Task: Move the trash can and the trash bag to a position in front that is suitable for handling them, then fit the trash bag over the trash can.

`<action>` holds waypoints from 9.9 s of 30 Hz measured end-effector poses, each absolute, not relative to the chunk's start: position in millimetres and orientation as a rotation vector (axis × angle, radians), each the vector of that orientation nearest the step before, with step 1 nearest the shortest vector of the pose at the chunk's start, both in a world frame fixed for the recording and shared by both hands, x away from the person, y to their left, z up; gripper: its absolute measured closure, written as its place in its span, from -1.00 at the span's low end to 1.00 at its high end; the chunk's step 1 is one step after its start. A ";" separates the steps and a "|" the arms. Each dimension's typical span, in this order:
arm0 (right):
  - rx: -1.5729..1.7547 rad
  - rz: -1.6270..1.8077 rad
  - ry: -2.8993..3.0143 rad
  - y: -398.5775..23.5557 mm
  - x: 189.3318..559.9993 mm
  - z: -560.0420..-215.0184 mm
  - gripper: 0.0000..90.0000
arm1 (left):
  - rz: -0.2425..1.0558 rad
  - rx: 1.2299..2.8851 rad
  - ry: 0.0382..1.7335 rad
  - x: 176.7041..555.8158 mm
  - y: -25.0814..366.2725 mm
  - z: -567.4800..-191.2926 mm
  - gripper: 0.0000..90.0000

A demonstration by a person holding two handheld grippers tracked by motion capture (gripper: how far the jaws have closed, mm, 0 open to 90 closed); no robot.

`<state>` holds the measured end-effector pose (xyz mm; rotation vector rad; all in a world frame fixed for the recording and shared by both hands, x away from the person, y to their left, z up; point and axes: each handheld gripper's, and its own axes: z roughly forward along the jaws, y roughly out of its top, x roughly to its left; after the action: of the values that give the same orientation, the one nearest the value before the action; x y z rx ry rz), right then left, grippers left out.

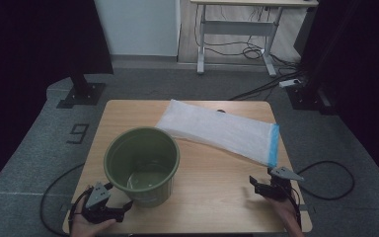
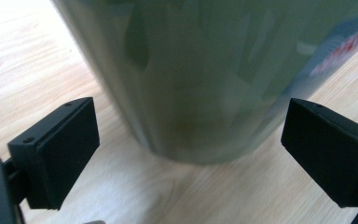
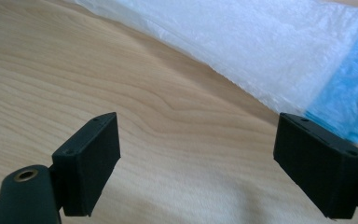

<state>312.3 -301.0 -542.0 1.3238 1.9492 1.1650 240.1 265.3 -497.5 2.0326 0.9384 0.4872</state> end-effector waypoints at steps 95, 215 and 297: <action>1.256 1.104 2.055 -300.8 296.9 -546.6 -0.70 | 0.503 2.103 0.968 292.3 215.5 -508.3 -0.84; 1.251 1.045 2.136 -283.2 366.2 -537.5 0.97 | 0.412 2.032 1.083 292.6 231.8 -529.1 -0.69; 1.219 0.974 2.272 -200.1 396.9 -543.3 0.97 | 0.413 2.028 1.099 292.5 236.5 -530.8 -0.68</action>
<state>396.9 -200.1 -543.3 1.2193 2.2716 0.9737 292.5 236.5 -530.8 2.0278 1.0991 0.4125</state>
